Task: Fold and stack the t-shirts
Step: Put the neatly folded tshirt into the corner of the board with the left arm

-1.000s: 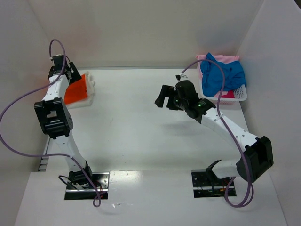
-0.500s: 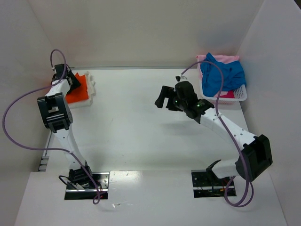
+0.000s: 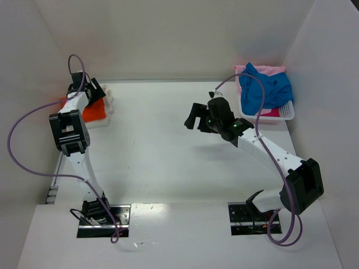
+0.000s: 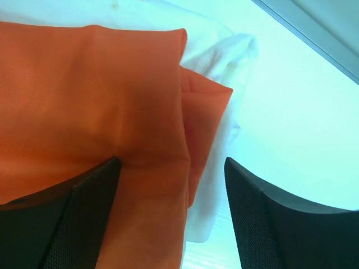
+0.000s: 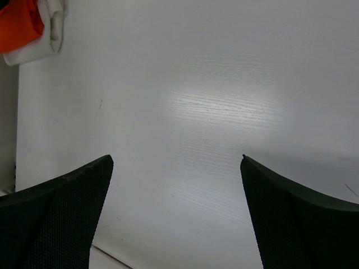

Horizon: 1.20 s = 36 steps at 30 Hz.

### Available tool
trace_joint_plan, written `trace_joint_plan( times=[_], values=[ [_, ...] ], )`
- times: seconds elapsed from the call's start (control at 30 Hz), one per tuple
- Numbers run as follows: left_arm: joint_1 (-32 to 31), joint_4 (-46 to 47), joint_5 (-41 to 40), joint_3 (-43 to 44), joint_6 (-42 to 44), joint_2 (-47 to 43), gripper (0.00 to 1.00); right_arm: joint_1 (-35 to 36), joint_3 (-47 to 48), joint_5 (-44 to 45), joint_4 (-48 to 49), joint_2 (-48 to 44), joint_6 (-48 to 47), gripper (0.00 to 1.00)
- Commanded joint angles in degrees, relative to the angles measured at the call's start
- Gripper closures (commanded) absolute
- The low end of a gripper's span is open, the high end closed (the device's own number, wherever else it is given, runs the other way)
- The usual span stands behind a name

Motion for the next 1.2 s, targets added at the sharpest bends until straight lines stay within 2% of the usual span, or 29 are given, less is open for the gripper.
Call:
trace_joint_plan(
  times=[0.0, 0.13, 0.33, 0.5, 0.53, 0.57, 0.7, 0.87, 0.97, 1.1, 1.17],
  values=[
    [0.3, 2.3, -0.4, -0.7, 0.5, -3.6, 0.17, -0.4, -1.6, 0.7, 2.2, -2.4, 0.1, 0.0],
    [0.8, -2.1, 0.4, 4.4, 1.2, 0.2, 0.16, -0.4, -2.1, 0.8, 2.2, -3.4, 0.6, 0.0],
    [0.8, -0.8, 11.9, 3.8, 3.3, 1.8, 0.34, -0.4, -2.7, 1.9, 1.7, -4.7, 0.7, 0.0],
    [0.8, -0.8, 14.0, 0.6, 5.5, -1.3, 0.35, -0.4, -3.2, 1.9, 1.7, -4.7, 1.2, 0.0],
    [0.8, -0.8, 13.2, 0.0, 5.5, -2.4, 0.33, -0.4, -2.7, 1.9, 1.7, -5.2, 1.2, 0.0],
    [0.8, -0.8, 12.4, 0.0, 5.5, -3.5, 0.27, -0.4, -2.1, 2.6, 1.6, -5.2, 1.2, 0.0],
    [0.8, -2.3, 11.1, -2.0, 6.6, -13.9, 0.13, -2.4, 3.4, 5.6, -1.5, -5.2, -0.2, 0.0],
    [0.8, -6.8, 14.0, -2.0, 7.6, -25.1, 0.05, -5.5, 11.1, 7.5, -2.5, -2.7, -3.7, 0.0],
    [0.8, -8.6, 17.4, -2.0, 7.6, -31.9, 0.05, -6.7, 15.6, 9.6, -3.1, -0.5, -5.5, 0.0],
    [0.2, -12.1, 21.6, -7.1, 7.6, -41.2, 0.04, -8.1, 20.1, 14.3, -2.1, 0.1, -8.9, 0.0],
    [-1.0, -14.2, 20.5, -12.0, 9.7, -44.5, 0.04, -9.7, 22.3, 18.2, -3.9, 1.4, -10.2, 0.0]
  ],
)
